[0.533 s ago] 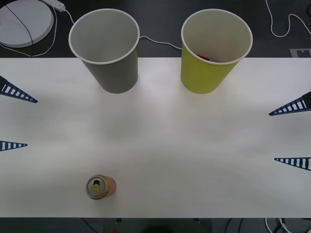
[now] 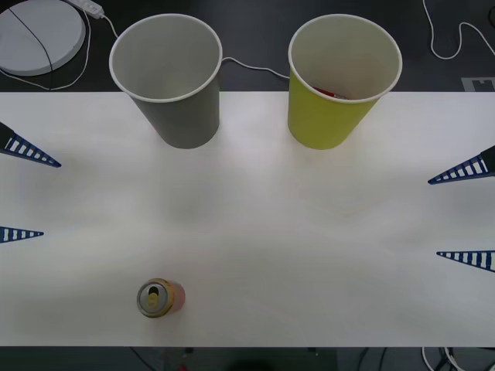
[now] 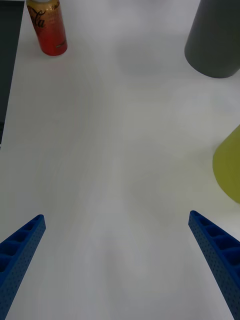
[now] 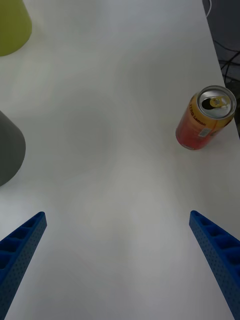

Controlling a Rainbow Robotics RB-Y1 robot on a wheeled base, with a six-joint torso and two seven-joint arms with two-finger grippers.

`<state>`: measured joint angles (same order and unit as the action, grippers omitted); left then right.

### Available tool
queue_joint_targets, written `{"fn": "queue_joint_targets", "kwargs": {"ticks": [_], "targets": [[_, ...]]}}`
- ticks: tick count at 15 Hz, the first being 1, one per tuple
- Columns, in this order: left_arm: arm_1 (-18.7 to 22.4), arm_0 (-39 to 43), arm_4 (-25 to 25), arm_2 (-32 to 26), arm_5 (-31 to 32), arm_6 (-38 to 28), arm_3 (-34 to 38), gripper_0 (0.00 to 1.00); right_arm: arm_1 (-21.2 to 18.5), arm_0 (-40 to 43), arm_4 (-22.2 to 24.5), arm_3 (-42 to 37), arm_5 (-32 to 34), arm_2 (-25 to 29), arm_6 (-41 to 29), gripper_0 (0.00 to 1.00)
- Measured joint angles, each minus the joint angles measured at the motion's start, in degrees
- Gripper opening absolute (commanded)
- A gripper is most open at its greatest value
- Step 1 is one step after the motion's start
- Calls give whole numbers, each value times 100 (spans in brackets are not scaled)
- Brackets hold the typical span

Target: Put the can into the green bin and the plastic bottle into the gray bin

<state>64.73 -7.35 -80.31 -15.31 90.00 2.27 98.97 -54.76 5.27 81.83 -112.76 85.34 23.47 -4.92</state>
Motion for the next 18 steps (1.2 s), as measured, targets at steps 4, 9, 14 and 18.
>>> {"fn": "queue_joint_targets", "kwargs": {"ticks": [4, 9, 14, 18], "targets": [[40, 3, 135, 117, 0, 107, -185, 100, 0, 0, 0, 0, 0, 0, 0, 100], [40, 5, 774, 829, 0, 1435, -1313, 100, 0, 0, 0, 0, 0, 0, 0, 100], [34, 3, 1604, 1627, 0, 2649, -2358, 100, 0, 0, 0, 0, 0, 0, 0, 100], [31, -146, 2222, 2394, 0, 3446, -3074, 100, 0, 0, 0, 0, 0, 0, 0, 100]]}}
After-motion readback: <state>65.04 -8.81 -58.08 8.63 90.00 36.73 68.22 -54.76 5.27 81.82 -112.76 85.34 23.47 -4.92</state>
